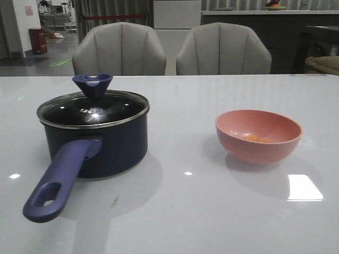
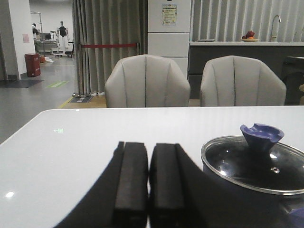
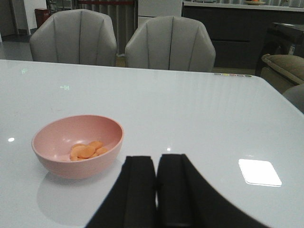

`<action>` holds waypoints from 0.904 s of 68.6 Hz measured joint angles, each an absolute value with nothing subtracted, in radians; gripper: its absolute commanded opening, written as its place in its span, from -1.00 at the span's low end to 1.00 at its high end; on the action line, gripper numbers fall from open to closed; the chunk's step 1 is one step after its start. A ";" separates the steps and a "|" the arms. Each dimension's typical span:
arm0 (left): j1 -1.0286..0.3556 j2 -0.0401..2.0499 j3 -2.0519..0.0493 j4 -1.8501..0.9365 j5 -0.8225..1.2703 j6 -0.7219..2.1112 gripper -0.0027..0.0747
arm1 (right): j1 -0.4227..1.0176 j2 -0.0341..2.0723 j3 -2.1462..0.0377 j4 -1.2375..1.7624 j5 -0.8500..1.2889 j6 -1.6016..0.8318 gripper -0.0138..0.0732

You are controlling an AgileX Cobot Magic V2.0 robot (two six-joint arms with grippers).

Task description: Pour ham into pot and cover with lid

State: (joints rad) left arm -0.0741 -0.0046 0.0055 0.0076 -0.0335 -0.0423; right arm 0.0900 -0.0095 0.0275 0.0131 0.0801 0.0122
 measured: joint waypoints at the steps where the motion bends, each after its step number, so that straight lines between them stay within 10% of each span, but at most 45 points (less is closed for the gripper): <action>1: -0.074 -0.005 0.005 0.008 -0.042 -0.042 -0.62 | 0.090 -0.009 0.028 0.013 0.080 0.012 -0.30; 62: -0.074 0.250 -0.300 -0.081 0.220 -0.042 -0.60 | 0.090 -0.009 0.028 0.011 0.080 0.012 -0.30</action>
State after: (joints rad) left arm -0.0741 0.2502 -0.2998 -0.0806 0.2198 -0.0423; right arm 0.0900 -0.0095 0.0275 0.0114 0.0801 0.0122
